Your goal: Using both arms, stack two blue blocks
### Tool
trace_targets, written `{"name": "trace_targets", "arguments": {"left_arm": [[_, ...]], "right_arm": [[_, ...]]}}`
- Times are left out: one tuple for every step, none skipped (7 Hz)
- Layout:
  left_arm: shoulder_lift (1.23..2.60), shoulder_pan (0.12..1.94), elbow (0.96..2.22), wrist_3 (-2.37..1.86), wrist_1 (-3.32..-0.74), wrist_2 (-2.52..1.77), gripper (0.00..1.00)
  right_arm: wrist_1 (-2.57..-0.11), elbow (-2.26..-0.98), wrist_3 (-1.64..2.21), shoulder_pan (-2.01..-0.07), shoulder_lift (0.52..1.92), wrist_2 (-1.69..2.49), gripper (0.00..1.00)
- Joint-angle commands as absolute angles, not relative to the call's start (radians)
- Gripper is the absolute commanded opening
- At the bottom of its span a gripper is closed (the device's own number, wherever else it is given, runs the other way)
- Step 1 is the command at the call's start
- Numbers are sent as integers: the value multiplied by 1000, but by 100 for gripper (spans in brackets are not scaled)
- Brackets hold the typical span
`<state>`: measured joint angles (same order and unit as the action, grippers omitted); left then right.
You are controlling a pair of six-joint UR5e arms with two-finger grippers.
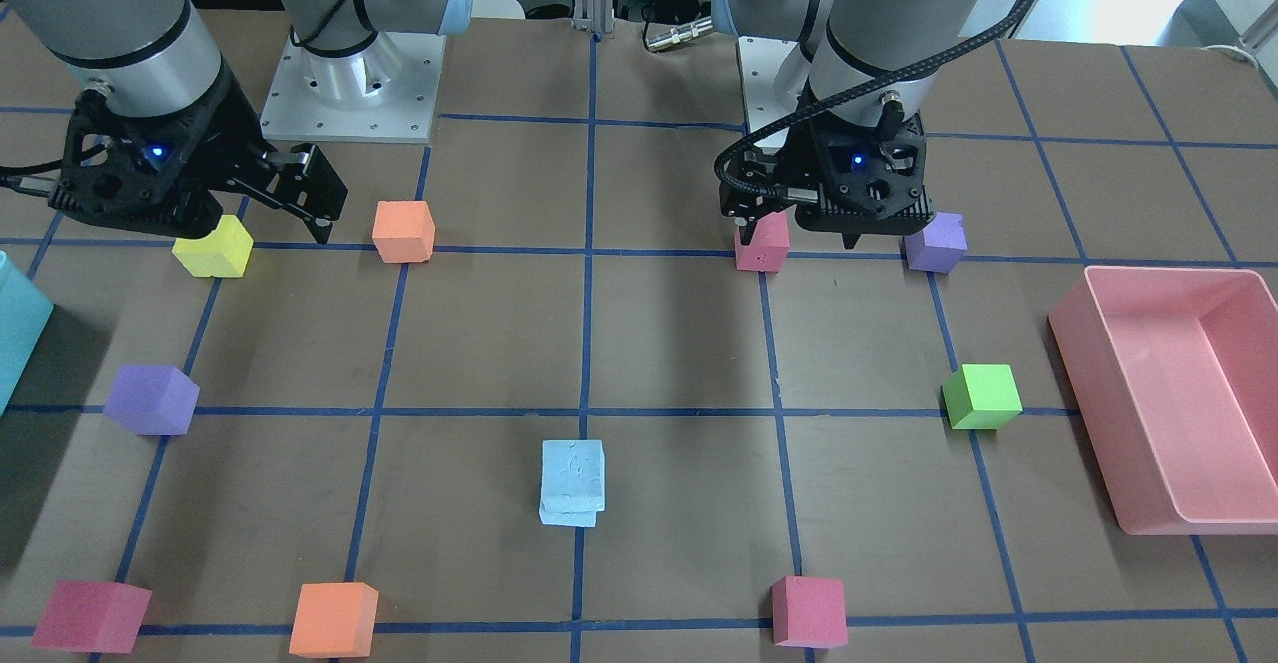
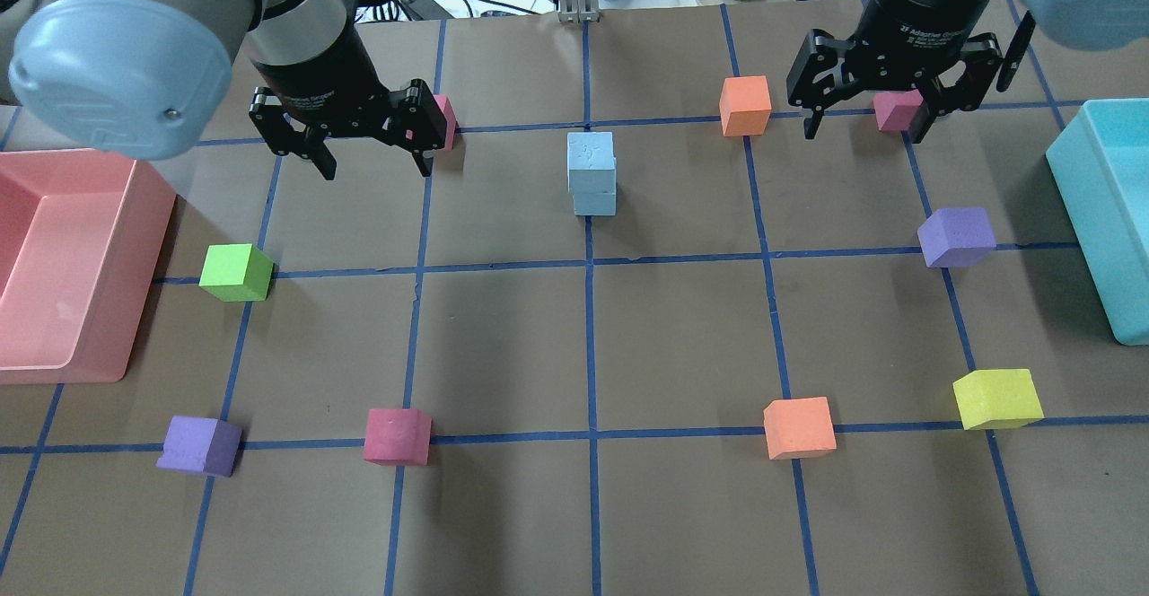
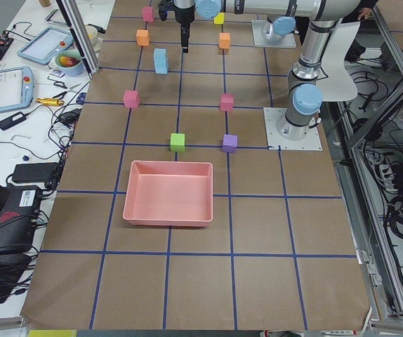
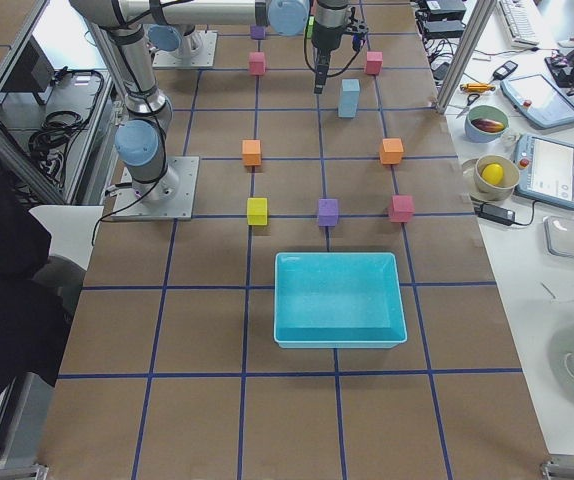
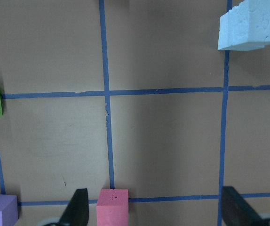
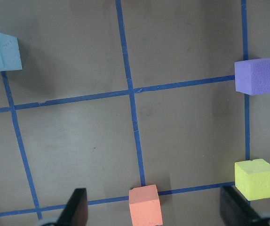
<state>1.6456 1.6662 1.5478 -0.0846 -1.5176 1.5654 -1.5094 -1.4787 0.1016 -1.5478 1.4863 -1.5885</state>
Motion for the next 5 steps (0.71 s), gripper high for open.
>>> {"name": "trace_targets", "arguments": {"left_arm": [[1637, 1654, 1548, -95, -1534, 1569, 100], [1637, 1658, 1523, -95, -1560, 1571, 100], [1652, 1655, 1482, -94, -1603, 1575, 100], [1661, 1655, 1468, -97, -1603, 1577, 100], [1661, 1655, 1470, -98, -1603, 1575, 100]], "right_arm": [[-1509, -1480, 101, -1548, 1486, -1589, 100], [-1509, -1480, 98, -1548, 1486, -1589, 100], [-1509, -1482, 97, -1548, 1486, -1589, 100], [-1509, -1480, 95, -1548, 1486, -1589, 100], [-1509, -1482, 95, -1548, 1485, -1589, 100]]}}
